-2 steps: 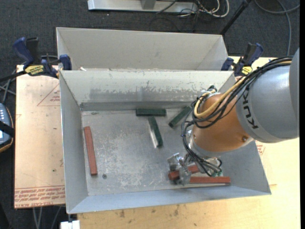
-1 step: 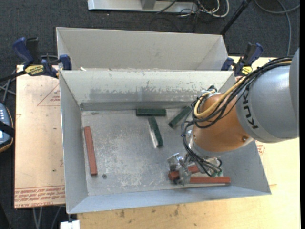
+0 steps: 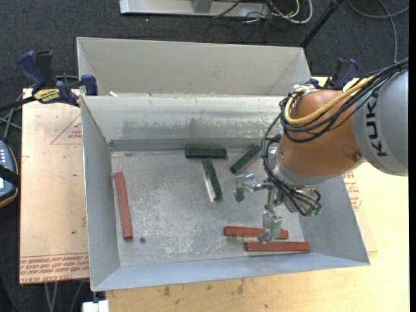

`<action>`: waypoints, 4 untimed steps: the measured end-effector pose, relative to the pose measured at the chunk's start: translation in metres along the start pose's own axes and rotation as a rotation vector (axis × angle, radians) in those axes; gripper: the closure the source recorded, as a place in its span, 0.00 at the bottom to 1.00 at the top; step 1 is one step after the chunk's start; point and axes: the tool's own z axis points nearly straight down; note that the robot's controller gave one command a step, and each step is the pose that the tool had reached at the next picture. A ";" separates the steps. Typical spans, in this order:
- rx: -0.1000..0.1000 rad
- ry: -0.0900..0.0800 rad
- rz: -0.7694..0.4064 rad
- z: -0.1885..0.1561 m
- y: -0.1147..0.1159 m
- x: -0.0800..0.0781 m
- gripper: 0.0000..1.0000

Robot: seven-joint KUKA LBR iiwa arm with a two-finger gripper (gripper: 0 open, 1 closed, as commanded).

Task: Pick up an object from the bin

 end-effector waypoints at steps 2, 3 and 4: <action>0.004 -0.011 -0.004 -0.008 -0.020 0.001 0.00; 0.003 -0.003 -0.149 0.039 -0.013 0.000 0.00; 0.002 -0.005 -0.305 0.089 -0.059 0.009 1.00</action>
Offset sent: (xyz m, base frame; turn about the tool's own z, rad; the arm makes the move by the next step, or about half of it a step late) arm -0.0052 -0.0627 -0.0881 -0.0039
